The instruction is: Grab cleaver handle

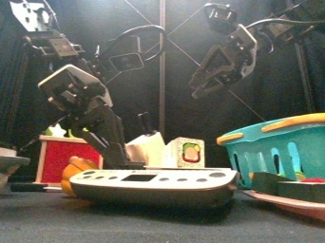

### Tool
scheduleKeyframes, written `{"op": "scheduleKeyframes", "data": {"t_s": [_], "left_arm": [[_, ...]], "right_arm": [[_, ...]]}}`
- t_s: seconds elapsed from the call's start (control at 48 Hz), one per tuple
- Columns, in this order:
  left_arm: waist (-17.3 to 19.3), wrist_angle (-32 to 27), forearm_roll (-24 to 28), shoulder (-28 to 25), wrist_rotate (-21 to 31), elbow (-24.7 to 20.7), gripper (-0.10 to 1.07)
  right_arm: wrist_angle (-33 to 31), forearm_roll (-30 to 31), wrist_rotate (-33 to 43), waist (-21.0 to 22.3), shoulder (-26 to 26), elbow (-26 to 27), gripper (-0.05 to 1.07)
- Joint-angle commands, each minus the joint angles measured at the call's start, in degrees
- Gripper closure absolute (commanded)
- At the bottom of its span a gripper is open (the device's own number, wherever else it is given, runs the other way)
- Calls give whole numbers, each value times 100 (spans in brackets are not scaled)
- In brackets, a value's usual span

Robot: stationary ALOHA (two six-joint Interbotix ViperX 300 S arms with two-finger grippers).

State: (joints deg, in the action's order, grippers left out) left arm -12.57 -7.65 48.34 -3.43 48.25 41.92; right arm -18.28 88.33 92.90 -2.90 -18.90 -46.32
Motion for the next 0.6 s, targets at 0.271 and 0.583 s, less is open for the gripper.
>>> {"op": "scheduleKeyframes", "data": {"t_s": [0.271,0.583], "left_arm": [[-290,26,0,132,0,-79,42],[-325,132,-18,185,18,-88,42]], "right_arm": [[9,-18,0,26,-79,53,1],[9,-18,0,44,-44,53,1]]}}
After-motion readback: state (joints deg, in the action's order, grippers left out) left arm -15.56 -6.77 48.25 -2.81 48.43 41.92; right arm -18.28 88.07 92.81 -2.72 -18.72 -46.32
